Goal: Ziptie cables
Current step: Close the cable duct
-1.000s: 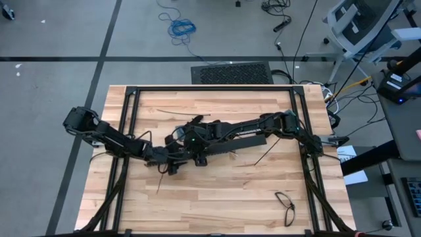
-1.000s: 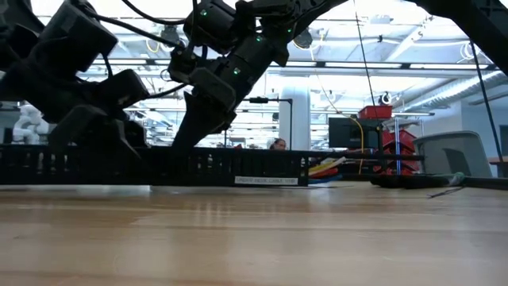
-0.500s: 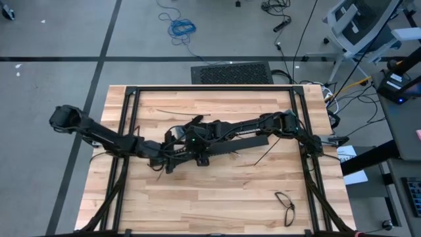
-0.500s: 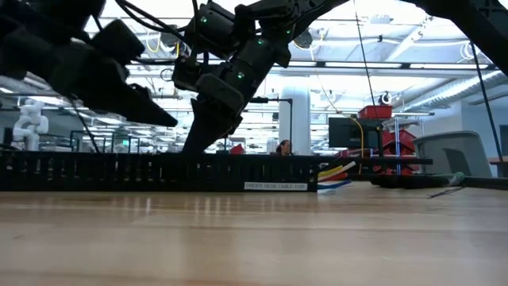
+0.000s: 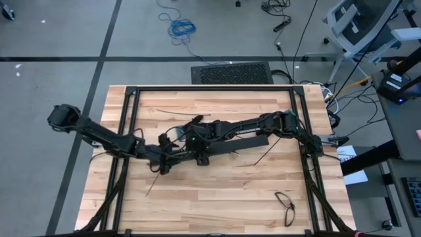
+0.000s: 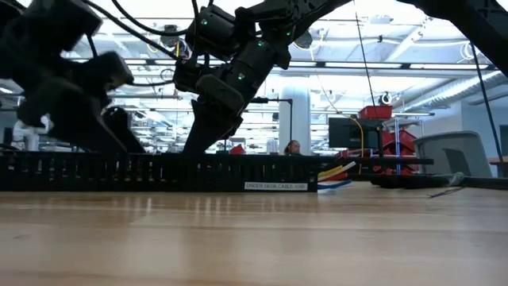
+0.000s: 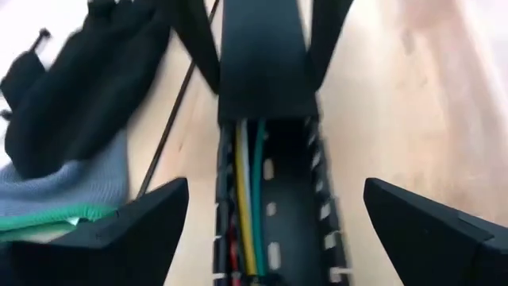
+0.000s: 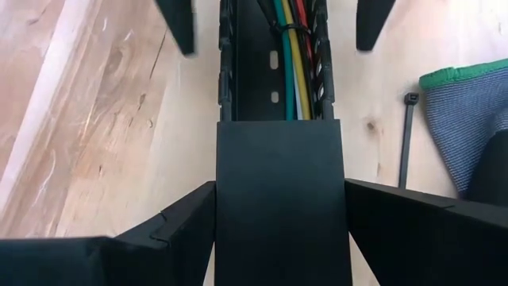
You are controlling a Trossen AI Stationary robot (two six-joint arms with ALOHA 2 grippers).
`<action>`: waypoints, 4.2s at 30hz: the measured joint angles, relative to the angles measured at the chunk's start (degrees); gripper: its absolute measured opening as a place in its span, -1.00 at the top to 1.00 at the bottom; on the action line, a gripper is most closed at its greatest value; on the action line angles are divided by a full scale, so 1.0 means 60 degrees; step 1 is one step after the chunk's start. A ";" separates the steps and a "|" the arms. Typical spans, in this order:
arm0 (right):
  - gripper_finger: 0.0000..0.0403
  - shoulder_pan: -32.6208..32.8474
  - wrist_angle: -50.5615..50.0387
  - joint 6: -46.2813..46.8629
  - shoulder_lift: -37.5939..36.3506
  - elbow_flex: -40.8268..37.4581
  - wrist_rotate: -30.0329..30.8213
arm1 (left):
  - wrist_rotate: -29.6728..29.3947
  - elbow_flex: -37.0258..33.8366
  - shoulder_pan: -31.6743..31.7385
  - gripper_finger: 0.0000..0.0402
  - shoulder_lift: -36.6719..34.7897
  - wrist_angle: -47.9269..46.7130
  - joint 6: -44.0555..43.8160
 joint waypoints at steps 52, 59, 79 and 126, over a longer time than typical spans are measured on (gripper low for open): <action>-0.24 -0.0022 0.0216 -0.0073 0.0026 -0.0029 0.0127 | -0.0575 -0.0004 0.0539 -0.87 0.1452 0.1811 0.0568; -0.24 -0.0022 0.0247 -0.0073 0.0026 -0.0036 0.0103 | -0.0080 -0.0139 0.0539 -0.87 0.1157 0.1450 0.0327; -0.24 -0.0018 0.0322 -0.0076 0.0033 -0.0040 0.0095 | -0.0079 -0.0231 0.0546 -0.61 0.1317 0.1960 0.0223; -0.24 -0.0018 0.0351 -0.0073 0.0037 -0.0029 0.0088 | 0.0057 -0.0543 0.0546 -0.34 0.1937 0.2950 -0.0268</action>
